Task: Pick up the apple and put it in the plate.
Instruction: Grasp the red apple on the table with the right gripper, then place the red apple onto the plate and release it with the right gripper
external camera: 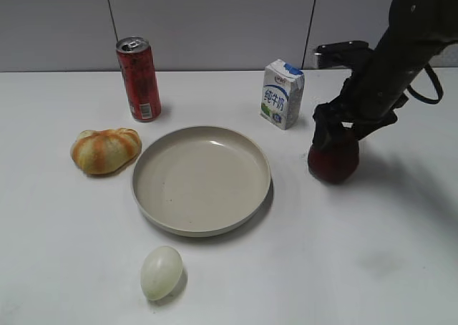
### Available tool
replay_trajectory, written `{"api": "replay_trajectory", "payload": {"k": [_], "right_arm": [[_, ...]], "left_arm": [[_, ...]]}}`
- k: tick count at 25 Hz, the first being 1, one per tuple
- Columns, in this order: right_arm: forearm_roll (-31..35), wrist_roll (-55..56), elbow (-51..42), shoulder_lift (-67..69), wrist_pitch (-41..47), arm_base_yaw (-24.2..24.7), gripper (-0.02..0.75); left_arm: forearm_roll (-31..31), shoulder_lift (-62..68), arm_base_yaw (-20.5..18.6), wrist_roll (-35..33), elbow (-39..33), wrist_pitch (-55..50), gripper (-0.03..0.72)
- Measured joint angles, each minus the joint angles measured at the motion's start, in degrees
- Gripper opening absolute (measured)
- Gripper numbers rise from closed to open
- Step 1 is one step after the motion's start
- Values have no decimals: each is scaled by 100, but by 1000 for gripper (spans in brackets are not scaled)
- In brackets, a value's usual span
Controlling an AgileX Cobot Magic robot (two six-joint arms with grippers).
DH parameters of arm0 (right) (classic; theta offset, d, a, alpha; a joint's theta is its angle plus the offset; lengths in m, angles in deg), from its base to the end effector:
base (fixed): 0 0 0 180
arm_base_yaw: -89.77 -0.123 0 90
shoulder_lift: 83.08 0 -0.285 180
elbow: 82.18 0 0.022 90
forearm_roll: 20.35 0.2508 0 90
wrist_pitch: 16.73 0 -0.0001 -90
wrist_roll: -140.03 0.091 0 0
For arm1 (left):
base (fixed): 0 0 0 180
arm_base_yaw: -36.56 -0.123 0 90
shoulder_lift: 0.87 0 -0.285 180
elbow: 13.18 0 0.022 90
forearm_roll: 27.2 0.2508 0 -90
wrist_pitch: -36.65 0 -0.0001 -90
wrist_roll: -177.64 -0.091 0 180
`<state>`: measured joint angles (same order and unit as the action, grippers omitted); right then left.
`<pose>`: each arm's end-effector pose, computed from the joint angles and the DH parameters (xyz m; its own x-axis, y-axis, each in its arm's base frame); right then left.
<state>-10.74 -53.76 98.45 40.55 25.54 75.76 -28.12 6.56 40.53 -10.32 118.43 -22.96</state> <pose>0.3892 0.1077 0.1548 -0.8992 -0.3429 -0.2719 -0.3756 0.9235 0.0774 -0.0054 -0.0009 0.2798 -0.4140 0.1595 -0.8962 0.1369 0.9842 0.1119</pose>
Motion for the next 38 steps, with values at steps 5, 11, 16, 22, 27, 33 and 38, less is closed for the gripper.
{"api": "replay_trajectory", "payload": {"k": [5, 11, 16, 22, 27, 33, 38], "right_arm": [[17, 11, 148, 84, 84, 0, 602], [383, 11, 846, 72, 847, -55, 602], [531, 17, 1770, -1, 1385, -642, 602], [581, 21, 2008, 5, 1113, -1739, 602], [531, 21, 2014, 350, 855, -2400, 602], [282, 23, 2014, 976, 461, -2930, 602], [257, 23, 2014, 1200, 367, -2990, 638]], "left_arm": [[0, 0, 0, 0, 0, 0, 236], [0, 0, 0, 0, 0, 0, 236], [0, 0, 0, 0, 0, 0, 236], [0, 0, 0, 0, 0, 0, 236], [0, 0, 0, 0, 0, 0, 236], [0, 0, 0, 0, 0, 0, 236], [0, 0, 0, 0, 0, 0, 236]]}}
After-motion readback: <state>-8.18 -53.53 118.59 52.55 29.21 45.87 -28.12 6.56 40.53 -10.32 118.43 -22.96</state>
